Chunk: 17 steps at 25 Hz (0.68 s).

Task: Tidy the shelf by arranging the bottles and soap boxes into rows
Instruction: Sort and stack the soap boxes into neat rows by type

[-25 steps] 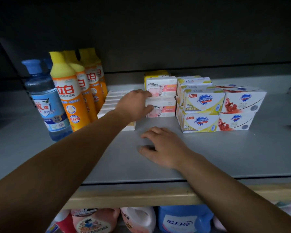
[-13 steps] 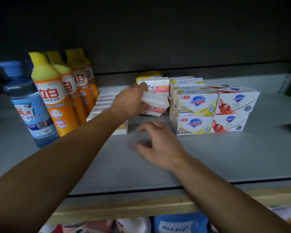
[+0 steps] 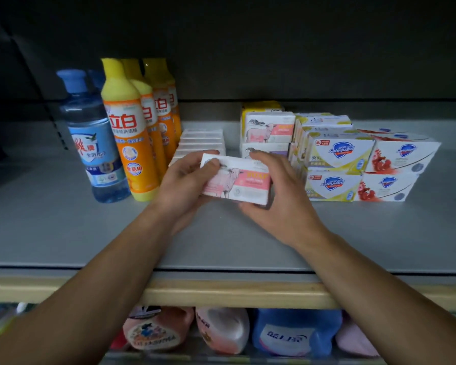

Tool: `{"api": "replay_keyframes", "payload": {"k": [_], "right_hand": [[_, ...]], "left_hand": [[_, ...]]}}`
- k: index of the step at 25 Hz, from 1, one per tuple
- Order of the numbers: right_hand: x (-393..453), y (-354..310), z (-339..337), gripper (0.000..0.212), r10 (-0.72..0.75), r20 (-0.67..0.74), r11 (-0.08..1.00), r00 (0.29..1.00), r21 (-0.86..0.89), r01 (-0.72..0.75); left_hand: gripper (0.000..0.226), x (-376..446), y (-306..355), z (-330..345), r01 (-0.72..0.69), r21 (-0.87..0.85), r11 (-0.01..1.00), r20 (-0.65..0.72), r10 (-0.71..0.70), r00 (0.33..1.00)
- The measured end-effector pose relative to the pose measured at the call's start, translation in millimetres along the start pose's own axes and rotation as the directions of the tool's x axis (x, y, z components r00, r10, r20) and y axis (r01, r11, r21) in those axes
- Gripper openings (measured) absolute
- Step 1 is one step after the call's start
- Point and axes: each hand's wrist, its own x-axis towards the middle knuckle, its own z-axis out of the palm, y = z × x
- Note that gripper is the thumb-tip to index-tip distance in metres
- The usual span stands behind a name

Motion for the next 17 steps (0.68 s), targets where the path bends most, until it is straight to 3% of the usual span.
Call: {"api": "replay_keyframes", "payload": {"k": [3,5,8,11,17], "right_hand": [[0,2,-4,0.064,0.160,-0.076,0.977,0.984,0.151,-0.147],[2,1,-5,0.050,0.277,-0.097,0.934,0.956,0.260,-0.244],[4,-5,-7,0.025,0.423,-0.072,0.816,0.903,0.463,-0.345],[3,-7,-9,0.036,0.461,-0.013,0.777,0.887,0.489,-0.397],[3,-1,-6,0.031,0.467,-0.019,0.796,0.884,0.444,-0.411]], "left_hand": [[0.029,2,1,-7,0.001,-0.142,0.990,0.184,0.026,0.983],[0.038,-1,-1,-8,-0.040,-0.124,0.991,0.234,0.068,0.970],[0.051,-3,-9,-7,-0.118,0.146,0.982,0.134,0.098,0.986],[0.046,-5,-13,-5,-0.109,0.417,0.902,0.008,0.116,0.993],[0.044,-4,-14,-7,-0.046,0.505,0.862,-0.069,0.093,0.993]]}}
